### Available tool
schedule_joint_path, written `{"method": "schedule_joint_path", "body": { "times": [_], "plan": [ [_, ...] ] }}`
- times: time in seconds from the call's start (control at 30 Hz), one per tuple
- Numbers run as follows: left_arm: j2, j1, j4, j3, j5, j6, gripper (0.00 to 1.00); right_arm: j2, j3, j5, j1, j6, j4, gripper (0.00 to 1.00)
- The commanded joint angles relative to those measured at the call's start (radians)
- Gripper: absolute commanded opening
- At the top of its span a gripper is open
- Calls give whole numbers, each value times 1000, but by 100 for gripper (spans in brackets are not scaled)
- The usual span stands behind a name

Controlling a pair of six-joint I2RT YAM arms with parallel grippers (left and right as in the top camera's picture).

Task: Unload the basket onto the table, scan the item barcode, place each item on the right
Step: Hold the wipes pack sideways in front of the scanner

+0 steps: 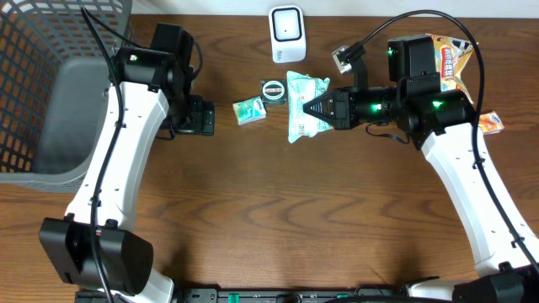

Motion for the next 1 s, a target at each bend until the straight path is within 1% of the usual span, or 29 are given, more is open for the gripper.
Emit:
{"method": "schedule_joint_path", "body": {
  "times": [0.0, 0.73, 0.97],
  "plan": [
    [3, 3, 0, -3, -16, -9, 98, -1, -3, -14, 13, 8, -2, 1],
    [3, 3, 0, -3, -16, -9, 98, -1, -3, -1, 20, 8, -3, 1],
    [3, 3, 0, -3, -16, -10, 98, 0, -3, 57, 23, 8, -4, 1]
  ]
}}
